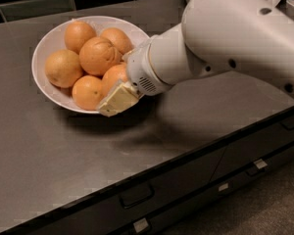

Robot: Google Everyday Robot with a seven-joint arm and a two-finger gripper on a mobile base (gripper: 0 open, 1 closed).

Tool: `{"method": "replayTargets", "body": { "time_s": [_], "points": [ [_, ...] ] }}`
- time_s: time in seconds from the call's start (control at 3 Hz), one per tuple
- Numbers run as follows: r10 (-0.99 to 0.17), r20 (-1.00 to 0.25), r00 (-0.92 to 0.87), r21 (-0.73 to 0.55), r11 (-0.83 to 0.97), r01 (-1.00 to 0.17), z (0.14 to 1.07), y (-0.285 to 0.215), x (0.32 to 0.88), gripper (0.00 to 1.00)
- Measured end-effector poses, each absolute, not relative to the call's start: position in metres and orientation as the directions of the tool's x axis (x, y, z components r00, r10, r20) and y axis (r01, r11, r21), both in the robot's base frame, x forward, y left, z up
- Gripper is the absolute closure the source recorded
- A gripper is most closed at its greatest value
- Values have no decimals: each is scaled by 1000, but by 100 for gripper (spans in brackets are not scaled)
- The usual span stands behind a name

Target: Pick orange from white bowl

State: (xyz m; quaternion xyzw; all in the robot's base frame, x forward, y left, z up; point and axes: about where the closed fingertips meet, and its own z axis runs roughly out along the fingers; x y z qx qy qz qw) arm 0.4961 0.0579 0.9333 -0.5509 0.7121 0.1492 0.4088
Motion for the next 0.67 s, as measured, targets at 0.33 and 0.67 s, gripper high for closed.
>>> {"method": "replayTargets", "body": {
  "time_s": [0.33,0.67],
  "points": [
    [-664,-745,-63,-249,364,-897,932,58,497,20],
    [-652,-755,-73,-259,398,-880,934,56,498,17]
  ]
}}
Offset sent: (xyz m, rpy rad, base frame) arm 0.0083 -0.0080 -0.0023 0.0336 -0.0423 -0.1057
